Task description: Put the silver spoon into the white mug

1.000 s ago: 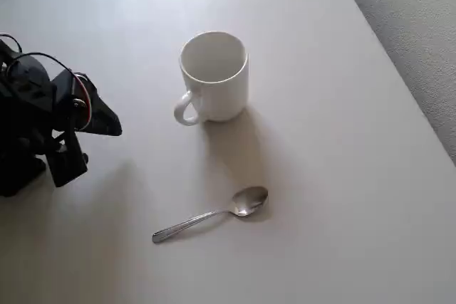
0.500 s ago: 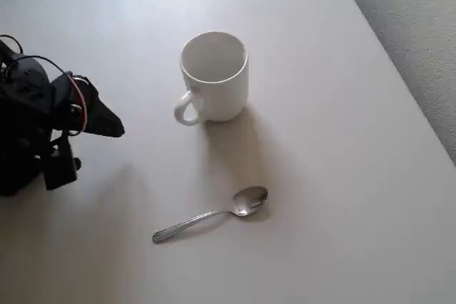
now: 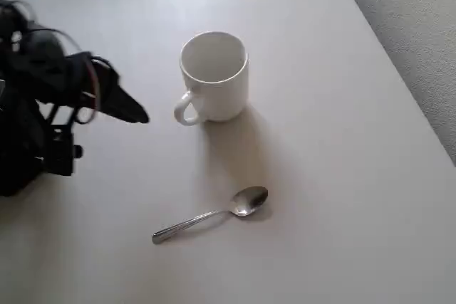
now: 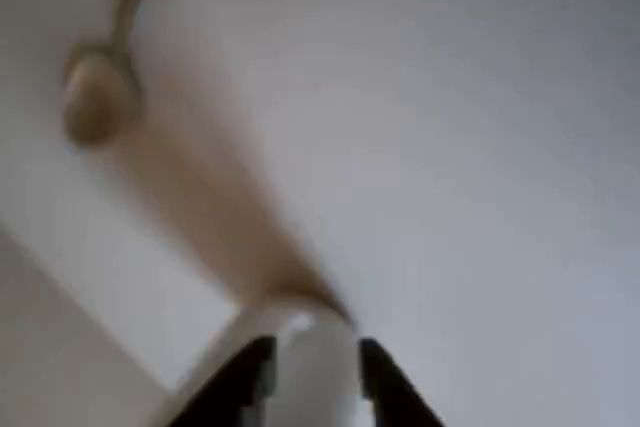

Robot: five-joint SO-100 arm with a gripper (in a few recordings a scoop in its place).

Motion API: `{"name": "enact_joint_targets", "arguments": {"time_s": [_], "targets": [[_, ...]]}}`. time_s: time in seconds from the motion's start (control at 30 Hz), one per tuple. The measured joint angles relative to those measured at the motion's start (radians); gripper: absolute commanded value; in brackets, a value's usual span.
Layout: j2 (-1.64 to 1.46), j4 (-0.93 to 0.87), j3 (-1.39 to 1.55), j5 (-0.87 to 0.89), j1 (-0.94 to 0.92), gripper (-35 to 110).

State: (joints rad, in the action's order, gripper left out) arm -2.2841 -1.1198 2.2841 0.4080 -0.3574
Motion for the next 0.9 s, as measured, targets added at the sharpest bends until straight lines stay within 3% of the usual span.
{"name": "enact_joint_targets", "arguments": {"time_s": [0.5,0.9], "targets": [[0.732,0.011,-0.574,0.132,-0.224,14],[1.074,-0.054,-0.927,0.141,-0.249,18]]}}
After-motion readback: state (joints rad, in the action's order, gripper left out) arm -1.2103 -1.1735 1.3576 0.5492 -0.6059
